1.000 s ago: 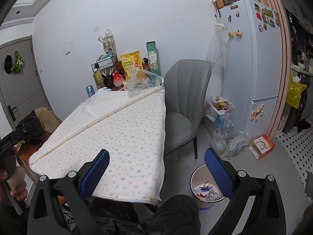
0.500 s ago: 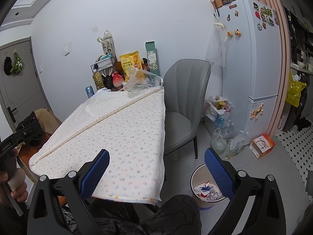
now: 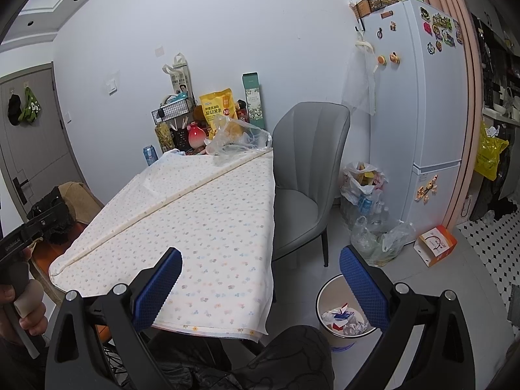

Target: Collect trash

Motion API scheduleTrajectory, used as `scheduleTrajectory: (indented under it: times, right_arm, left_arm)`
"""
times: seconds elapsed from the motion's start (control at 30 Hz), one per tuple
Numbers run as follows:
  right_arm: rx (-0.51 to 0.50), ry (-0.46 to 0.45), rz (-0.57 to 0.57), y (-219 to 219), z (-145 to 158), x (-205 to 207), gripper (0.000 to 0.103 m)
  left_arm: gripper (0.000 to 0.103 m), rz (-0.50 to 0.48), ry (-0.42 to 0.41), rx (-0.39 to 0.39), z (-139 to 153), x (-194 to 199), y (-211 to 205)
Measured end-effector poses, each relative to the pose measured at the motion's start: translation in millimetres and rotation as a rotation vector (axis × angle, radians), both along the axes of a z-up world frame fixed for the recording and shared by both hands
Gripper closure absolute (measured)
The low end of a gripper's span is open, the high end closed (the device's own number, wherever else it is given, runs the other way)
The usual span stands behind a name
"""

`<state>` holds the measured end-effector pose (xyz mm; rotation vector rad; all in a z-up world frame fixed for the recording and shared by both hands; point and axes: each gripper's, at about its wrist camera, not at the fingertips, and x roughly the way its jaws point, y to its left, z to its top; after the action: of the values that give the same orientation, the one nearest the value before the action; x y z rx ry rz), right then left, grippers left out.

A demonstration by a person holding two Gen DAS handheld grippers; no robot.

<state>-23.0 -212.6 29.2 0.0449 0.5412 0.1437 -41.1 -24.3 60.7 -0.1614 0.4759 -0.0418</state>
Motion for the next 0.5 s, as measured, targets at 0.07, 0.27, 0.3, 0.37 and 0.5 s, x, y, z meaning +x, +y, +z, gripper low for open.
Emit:
scheduleTrajectory:
  times: [0.07, 0.27, 0.3, 0.37, 0.5]
  right_arm:
    - [0.001, 0.006, -0.002, 0.1, -1.3, 0.8, 0.008]
    - [0.000, 0.008, -0.001, 1.2, -1.2, -0.6, 0.008]
    - [0.001, 0.008, -0.001, 1.3, -1.3, -0.7, 0.008]
    - [0.001, 0.009, -0.004, 1.5, -1.7, -1.1, 0.008]
    - [0.004, 0.009, -0.009, -0.9, -0.9, -1.7, 0.008]
  left_arm:
    - [0.006, 0.001, 0.004, 0.000, -0.2, 0.6, -0.3]
    - [0.006, 0.000, 0.006, -0.001, -0.4, 1.2, 0.0]
    - [0.006, -0.001, 0.006, -0.002, -0.5, 1.2, -0.1]
    - [0.006, -0.007, 0.006, 0.000, -1.1, 1.8, -0.4]
    - [0.006, -0.012, 0.003, 0.006, -2.0, 3.3, -0.8]
